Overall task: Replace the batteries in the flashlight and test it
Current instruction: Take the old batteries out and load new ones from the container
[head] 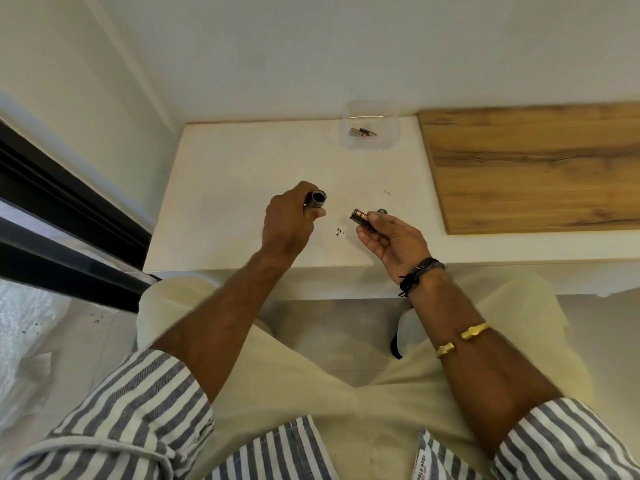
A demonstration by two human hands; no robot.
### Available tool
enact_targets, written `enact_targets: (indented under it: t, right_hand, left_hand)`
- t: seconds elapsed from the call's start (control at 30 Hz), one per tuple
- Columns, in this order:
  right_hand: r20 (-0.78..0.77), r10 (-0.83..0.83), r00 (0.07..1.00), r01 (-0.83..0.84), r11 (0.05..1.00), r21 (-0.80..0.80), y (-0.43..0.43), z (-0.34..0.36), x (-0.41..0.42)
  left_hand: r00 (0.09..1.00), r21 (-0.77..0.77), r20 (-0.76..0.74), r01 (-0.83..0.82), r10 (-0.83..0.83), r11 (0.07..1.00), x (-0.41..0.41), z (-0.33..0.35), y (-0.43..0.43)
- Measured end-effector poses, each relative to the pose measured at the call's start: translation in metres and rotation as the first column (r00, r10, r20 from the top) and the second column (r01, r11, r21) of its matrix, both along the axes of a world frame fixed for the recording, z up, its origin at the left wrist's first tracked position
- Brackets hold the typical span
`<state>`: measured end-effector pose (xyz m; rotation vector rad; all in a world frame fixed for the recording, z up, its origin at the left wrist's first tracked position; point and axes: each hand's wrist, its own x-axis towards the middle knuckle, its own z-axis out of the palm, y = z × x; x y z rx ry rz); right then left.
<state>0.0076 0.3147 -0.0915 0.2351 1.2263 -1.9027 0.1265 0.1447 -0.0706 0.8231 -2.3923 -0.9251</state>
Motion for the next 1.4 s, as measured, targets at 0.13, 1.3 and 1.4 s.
enact_targets:
  t: [0.13,1.3,1.4]
  right_hand:
    - [0.014,-0.024,1.000,0.025,0.999,-0.022,-0.001,-0.001,0.000]
    - [-0.206,0.217,0.954,-0.220,0.976,0.011,-0.003,0.022,0.024]
    - [-0.200,0.238,0.950,-0.233,0.971,0.051,-0.001,0.022,0.024]
  left_hand:
    - [0.987,0.168,-0.126,-0.078,0.100,0.983,-0.007,-0.004,-0.003]
    - [0.959,0.578,-0.248,0.031,0.139,0.816,0.028,-0.005,0.045]
    - [0.954,0.579,-0.267,0.046,0.135,0.814,0.029,-0.005,0.045]
